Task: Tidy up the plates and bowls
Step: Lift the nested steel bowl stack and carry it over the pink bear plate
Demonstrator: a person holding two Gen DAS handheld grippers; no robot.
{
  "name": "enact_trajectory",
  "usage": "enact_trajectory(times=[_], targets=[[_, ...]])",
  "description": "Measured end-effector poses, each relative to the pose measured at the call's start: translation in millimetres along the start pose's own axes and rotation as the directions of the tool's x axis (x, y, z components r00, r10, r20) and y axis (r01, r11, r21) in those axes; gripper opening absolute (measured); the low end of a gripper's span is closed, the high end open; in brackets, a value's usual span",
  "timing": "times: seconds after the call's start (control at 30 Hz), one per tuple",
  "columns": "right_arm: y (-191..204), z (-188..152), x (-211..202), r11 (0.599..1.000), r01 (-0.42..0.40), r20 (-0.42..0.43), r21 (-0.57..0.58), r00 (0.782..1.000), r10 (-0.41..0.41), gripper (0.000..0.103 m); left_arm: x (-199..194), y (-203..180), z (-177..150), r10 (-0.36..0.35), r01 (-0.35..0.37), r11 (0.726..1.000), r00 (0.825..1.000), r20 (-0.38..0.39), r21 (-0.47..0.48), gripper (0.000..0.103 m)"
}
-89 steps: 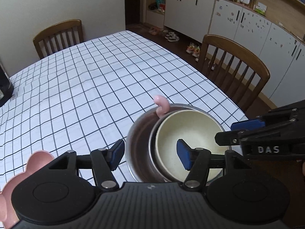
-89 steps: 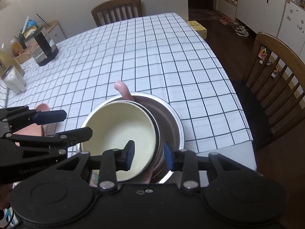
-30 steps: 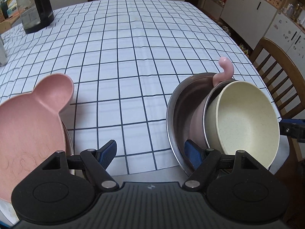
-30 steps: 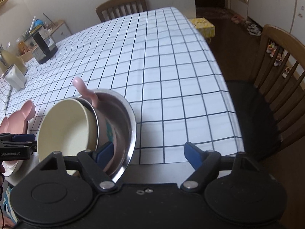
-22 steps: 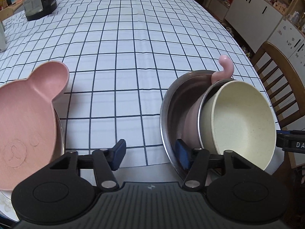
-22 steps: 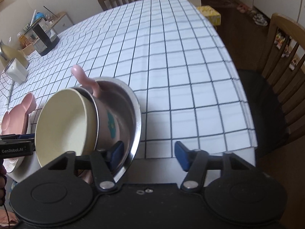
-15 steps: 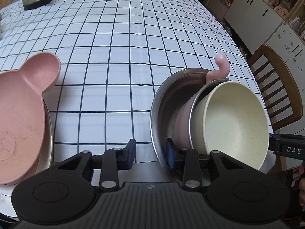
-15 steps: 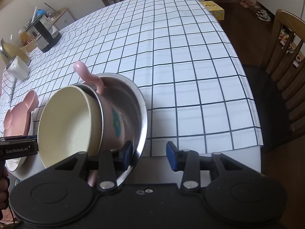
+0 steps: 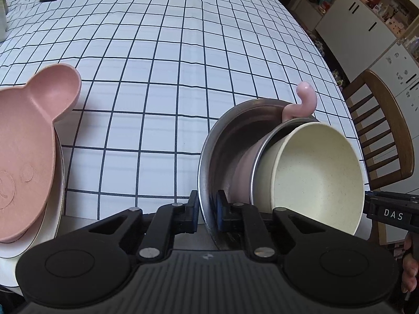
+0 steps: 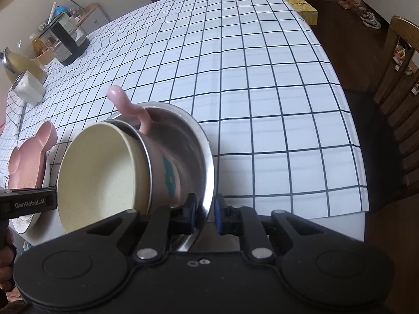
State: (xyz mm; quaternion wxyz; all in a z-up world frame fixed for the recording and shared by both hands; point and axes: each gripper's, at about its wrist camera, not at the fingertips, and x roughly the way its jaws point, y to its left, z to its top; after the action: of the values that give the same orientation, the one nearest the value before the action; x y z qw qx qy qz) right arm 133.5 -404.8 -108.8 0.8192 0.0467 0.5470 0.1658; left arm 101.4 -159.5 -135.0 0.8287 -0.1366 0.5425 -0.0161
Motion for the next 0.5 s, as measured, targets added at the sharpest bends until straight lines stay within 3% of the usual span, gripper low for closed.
enact_trajectory(times=[0.5], targets=[[-0.5,2.0,1.7,1.000,-0.006,-0.011,-0.007,1.000,0.006,0.013,1.9,0.8,1.8,0.004,-0.005,1.000,1.000,-0.015,-0.028,0.012]])
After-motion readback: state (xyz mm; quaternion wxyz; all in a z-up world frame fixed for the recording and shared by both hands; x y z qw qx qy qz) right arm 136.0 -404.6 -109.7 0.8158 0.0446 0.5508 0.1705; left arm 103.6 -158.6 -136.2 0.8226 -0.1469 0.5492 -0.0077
